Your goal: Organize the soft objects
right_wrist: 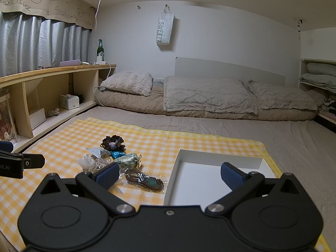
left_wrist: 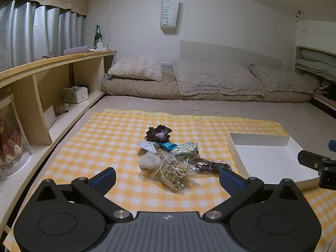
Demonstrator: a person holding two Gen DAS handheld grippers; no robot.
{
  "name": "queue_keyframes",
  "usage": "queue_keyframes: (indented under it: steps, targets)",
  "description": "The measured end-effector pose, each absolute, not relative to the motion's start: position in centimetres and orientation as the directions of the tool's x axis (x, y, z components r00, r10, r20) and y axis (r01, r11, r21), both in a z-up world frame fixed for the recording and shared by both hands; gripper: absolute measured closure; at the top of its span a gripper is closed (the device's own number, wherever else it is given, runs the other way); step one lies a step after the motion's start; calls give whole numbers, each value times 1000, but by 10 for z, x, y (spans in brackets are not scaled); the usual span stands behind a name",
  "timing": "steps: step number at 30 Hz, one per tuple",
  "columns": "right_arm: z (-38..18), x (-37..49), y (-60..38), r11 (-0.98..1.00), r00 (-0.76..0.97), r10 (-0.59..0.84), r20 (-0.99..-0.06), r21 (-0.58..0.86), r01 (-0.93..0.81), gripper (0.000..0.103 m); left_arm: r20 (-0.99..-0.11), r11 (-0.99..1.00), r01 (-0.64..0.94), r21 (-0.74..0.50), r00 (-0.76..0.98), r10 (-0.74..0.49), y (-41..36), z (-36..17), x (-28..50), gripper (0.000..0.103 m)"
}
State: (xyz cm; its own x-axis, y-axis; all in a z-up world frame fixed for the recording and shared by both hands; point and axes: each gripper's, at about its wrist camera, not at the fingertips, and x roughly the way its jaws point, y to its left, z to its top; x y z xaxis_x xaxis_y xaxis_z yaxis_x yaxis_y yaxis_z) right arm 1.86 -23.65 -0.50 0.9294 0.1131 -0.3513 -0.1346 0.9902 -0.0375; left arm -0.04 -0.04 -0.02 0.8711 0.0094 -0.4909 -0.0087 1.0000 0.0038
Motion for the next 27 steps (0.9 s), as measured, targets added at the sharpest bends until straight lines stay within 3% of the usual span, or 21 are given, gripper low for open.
queue_keyframes:
  steps: [27]
  targets:
    - [-5, 17, -240, 990, 928, 115, -355, -35, -136, 0, -491, 1000, -9, 7, 871, 11, -1, 0, 0, 0]
